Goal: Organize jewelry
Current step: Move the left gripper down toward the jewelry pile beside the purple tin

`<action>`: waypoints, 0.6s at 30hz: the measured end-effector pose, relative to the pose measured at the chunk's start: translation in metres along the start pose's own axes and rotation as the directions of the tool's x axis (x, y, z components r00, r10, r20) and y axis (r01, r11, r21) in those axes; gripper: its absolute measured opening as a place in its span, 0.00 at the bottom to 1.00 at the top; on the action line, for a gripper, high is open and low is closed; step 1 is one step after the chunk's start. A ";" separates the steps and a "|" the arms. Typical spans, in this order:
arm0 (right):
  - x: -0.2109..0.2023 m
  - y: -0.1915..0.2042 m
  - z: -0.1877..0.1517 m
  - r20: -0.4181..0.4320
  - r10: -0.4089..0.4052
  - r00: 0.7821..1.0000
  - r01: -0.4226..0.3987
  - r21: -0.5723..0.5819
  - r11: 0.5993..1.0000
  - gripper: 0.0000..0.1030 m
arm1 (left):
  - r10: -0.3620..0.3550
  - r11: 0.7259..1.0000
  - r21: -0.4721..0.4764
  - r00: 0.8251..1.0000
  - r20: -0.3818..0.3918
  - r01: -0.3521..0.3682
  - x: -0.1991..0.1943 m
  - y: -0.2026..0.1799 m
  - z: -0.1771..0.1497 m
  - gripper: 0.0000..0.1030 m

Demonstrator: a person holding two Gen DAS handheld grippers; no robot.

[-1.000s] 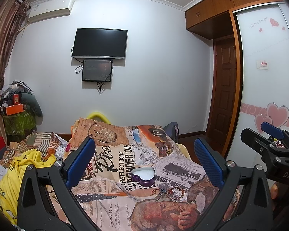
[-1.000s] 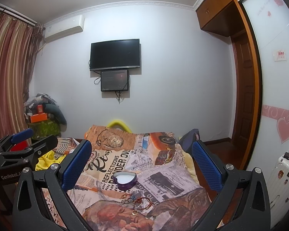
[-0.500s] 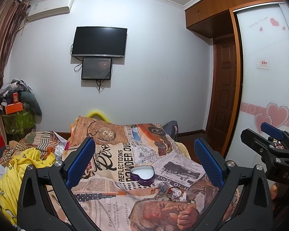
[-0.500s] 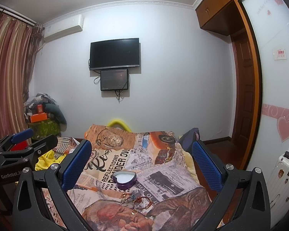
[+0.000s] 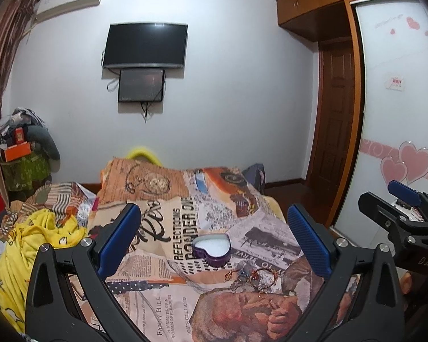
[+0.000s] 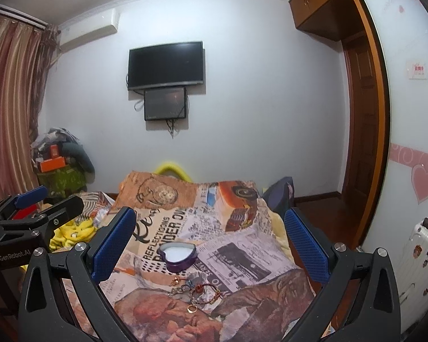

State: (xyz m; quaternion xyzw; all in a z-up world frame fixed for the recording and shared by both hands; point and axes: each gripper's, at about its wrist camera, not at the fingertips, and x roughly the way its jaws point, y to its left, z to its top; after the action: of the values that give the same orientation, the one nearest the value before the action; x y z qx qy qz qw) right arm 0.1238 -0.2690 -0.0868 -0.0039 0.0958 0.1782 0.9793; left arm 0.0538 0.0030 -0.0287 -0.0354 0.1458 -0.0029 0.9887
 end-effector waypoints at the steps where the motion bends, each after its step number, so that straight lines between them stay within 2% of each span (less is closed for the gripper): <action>1: 0.006 -0.002 -0.003 -0.018 -0.006 1.000 0.006 0.001 1.000 1.00 | 0.002 1.000 0.001 1.000 -0.014 -0.002 0.006 0.001 -0.001 1.00; 7: 0.039 -0.014 -0.022 -0.123 -0.039 0.992 0.035 -0.039 0.999 1.00 | 0.046 0.999 0.033 0.991 -0.123 -0.042 0.053 0.009 -0.015 1.00; 11: 0.062 -0.022 -0.034 -0.211 -0.018 0.977 0.011 -0.038 0.999 1.00 | 0.051 0.998 0.048 0.979 -0.197 -0.043 0.082 0.014 -0.029 1.00; 14: 0.079 -0.026 -0.047 -0.283 -0.008 0.959 -0.004 -0.042 0.999 1.00 | 0.048 0.997 0.064 0.961 -0.274 -0.032 0.104 0.017 -0.040 1.00; 18: 0.096 -0.030 -0.064 -0.371 0.018 0.928 -0.035 -0.037 0.999 1.00 | 0.038 0.997 0.080 0.926 -0.376 -0.009 0.135 0.019 -0.059 1.00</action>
State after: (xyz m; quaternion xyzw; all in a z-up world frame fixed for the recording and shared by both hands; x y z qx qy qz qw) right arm 0.2107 -0.2659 -0.1685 -0.0571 0.2753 0.1895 0.9408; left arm 0.1654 0.0161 -0.1254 0.0056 0.3335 -0.0034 0.9427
